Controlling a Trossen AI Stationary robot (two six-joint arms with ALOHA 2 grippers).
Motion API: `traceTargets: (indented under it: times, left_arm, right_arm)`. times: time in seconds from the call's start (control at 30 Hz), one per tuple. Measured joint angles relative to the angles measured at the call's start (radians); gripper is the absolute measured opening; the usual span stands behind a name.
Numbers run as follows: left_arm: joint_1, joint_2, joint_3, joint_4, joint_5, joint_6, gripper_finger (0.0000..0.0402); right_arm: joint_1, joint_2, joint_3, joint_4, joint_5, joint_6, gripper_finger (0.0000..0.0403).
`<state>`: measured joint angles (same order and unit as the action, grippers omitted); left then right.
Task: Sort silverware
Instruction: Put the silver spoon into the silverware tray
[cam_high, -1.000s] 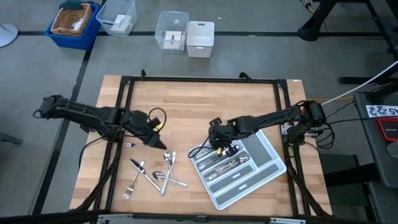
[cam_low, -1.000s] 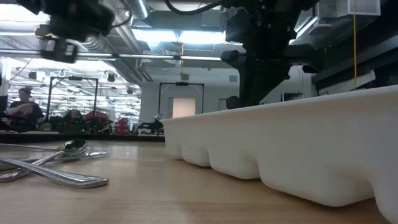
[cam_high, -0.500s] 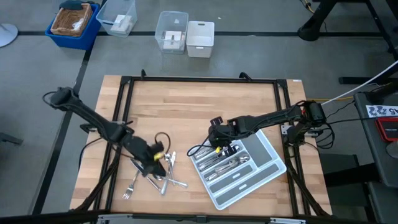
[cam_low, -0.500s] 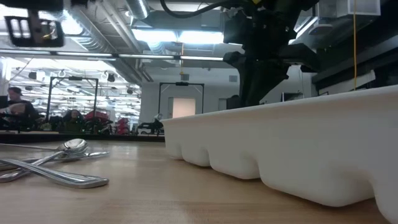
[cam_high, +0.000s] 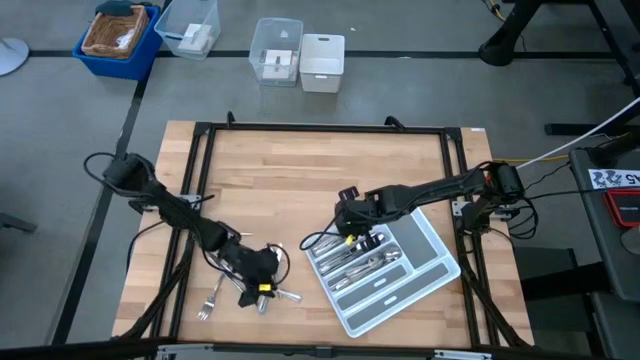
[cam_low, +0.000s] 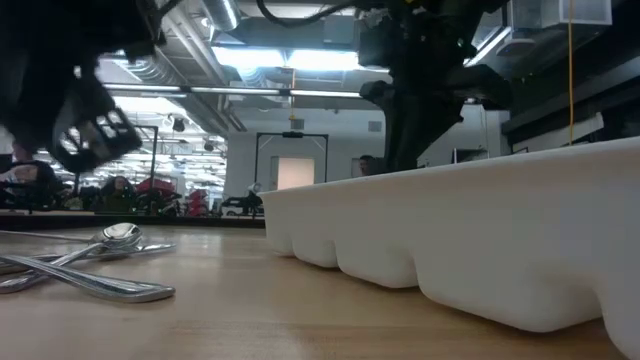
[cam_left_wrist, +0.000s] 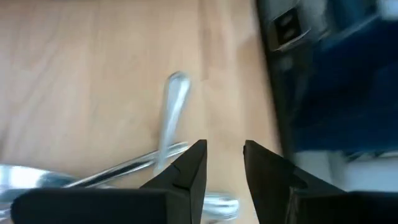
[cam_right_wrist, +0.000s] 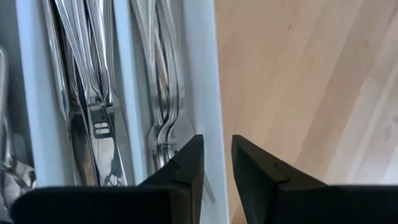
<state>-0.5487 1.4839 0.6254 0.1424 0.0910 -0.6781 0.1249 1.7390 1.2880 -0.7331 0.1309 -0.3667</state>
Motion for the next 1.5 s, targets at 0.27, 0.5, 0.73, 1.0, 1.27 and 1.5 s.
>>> traceTargets:
  times: [0.27,0.5,0.73,1.0,1.27,1.5]
  left_arm:
    - [0.0,0.036,0.001,-0.061,-0.103,0.177,0.0095]
    - [-0.026,0.036,0.001,-0.064,-0.107,0.294,0.0095]
    - [-0.033,0.036,0.001,-0.061,-0.106,0.285,0.0095]
    - [-0.033,0.04,0.001,-0.123,-0.106,0.282,0.0095]
    - [-0.038,0.117,0.001,-0.062,-0.103,0.285,0.0096]
    - [-0.04,0.176,0.004,-0.024,-0.119,0.316,0.0096]
  right_arm:
    - [0.0,0.0,0.133,-0.068,0.0,0.033,0.0083]
    - [0.0,0.0,0.253,-0.099,-0.002,0.033,0.0083]
    - [0.0,0.0,0.382,-0.108,-0.01,0.033,0.0083]
    - [0.0,0.0,0.466,-0.107,-0.01,0.033,0.0083]
    - [0.0,0.0,0.468,-0.112,-0.011,0.033,0.0083]
    - [0.0,0.0,0.468,-0.11,-0.011,0.033,0.0083]
